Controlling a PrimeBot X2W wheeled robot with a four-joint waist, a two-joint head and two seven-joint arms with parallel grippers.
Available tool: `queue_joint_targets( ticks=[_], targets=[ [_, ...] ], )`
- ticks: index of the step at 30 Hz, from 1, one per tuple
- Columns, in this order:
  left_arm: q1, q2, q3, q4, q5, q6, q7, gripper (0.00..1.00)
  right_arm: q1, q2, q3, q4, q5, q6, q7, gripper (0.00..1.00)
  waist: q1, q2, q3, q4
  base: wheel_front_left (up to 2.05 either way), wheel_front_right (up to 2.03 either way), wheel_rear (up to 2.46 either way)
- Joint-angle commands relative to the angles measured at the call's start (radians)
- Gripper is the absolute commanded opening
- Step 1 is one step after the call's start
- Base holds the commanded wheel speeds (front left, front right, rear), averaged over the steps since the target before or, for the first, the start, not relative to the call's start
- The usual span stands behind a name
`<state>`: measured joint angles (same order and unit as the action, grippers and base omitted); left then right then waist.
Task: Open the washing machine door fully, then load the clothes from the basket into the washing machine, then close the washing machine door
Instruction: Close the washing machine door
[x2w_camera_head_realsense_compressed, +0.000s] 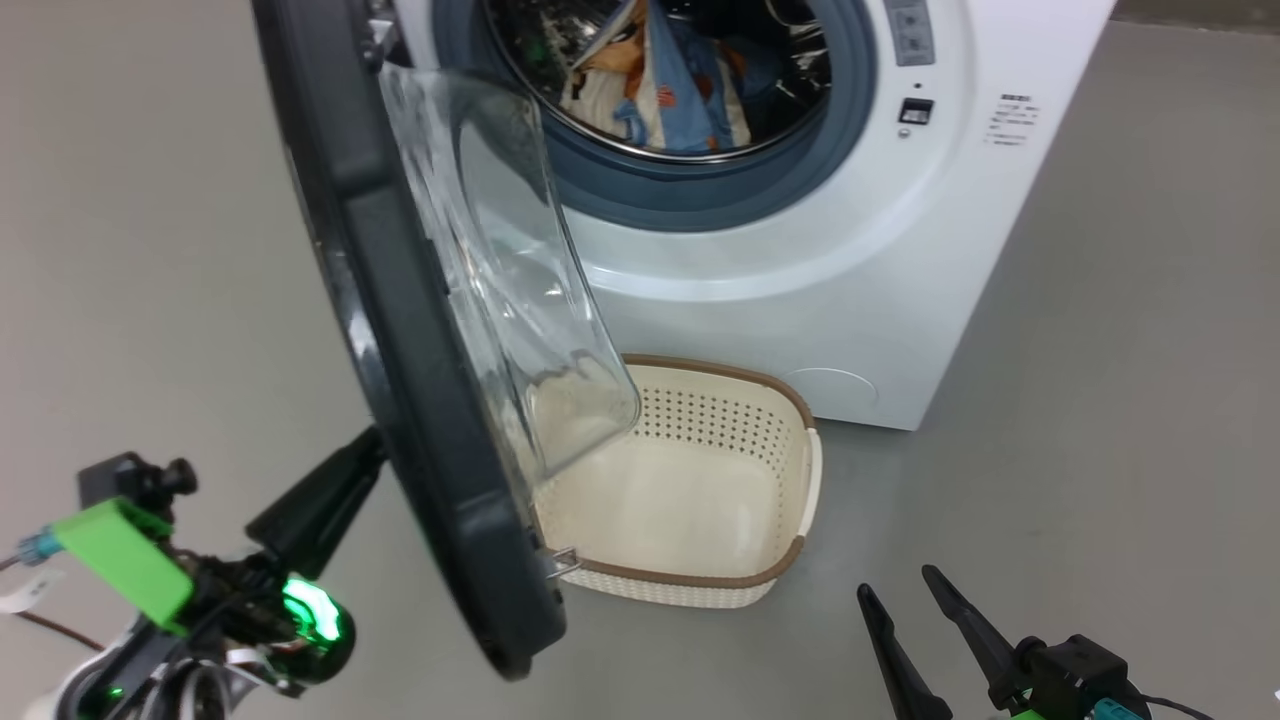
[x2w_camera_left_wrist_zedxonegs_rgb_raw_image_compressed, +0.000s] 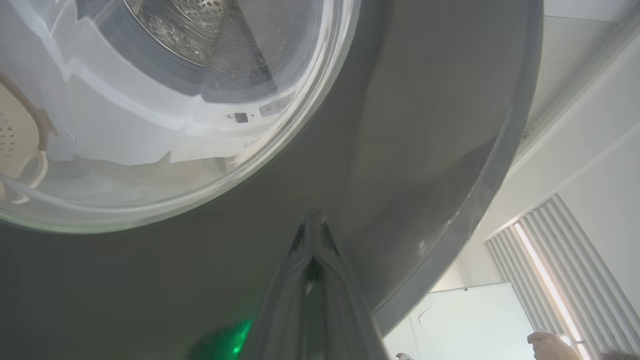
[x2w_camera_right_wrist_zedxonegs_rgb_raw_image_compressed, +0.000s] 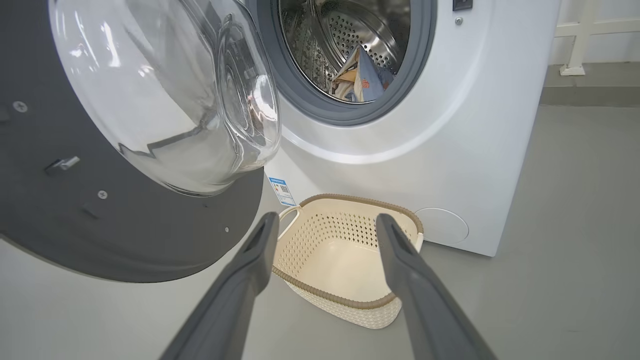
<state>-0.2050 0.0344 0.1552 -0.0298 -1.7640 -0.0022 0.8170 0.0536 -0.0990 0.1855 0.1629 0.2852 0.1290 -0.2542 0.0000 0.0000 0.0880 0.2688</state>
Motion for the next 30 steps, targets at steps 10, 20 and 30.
queue_joint_targets(
  ticks=[10, 20, 30],
  targets=[
    [-0.091, 0.016, -0.052, 0.056, 0.036, -0.053, -0.078, 0.0, -0.021, 0.006, 0.028, -0.027, 0.002, 0.002, -0.008, 1.0, 0.0, 0.0, 0.011, -0.089, 0.0, 0.0, 0.0],
    [-0.194, 0.016, -0.129, 0.159, 0.046, -0.098, -0.149, 0.0, -0.031, 0.006, 0.036, -0.03, 0.0, 0.002, -0.008, 1.0, 0.0, 0.0, 0.02, -0.17, 0.0, 0.0, 0.0],
    [-0.288, 0.016, -0.165, 0.258, 0.079, -0.121, -0.231, 0.0, -0.037, 0.007, 0.043, -0.03, 0.0, 0.002, -0.008, 1.0, 0.0, 0.0, 0.027, -0.239, 0.0, 0.0, 0.0]
  ],
)
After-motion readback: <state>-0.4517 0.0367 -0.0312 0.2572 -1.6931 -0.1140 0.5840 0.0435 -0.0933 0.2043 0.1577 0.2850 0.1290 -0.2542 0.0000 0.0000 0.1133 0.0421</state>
